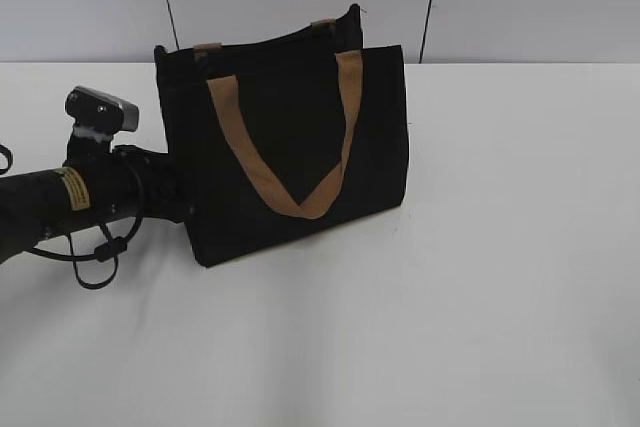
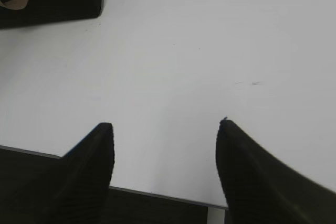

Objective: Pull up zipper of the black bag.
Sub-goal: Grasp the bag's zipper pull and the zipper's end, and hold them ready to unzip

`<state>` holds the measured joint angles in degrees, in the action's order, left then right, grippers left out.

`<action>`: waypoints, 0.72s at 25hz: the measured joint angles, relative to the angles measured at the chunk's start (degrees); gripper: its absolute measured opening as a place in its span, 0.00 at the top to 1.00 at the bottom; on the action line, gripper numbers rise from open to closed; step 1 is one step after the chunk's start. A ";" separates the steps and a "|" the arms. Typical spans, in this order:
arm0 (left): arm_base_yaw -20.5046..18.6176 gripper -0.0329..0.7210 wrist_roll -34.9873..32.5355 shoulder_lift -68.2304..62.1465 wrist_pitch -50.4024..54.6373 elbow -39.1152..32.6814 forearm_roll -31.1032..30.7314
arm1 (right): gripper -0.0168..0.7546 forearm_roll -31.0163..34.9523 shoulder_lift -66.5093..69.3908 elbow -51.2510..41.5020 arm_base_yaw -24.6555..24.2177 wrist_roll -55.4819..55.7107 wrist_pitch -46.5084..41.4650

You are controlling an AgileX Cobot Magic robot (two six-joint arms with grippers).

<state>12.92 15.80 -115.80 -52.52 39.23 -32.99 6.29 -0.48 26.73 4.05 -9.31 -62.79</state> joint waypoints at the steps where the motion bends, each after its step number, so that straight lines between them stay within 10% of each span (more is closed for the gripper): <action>1: 0.00 0.56 0.00 -0.16 -0.05 0.00 -0.38 | 0.37 0.00 0.00 0.00 0.00 0.00 0.00; 10: 0.00 0.90 -0.04 -0.56 -0.30 0.00 -1.36 | 0.37 0.07 0.00 0.00 0.00 0.00 0.00; 18: -1.83 0.92 -0.11 6.54 6.25 0.00 0.57 | 0.37 0.07 0.00 0.00 0.00 0.00 0.00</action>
<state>11.09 15.69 -109.26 -46.28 39.23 -32.41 6.36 -0.48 26.73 4.05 -9.31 -62.79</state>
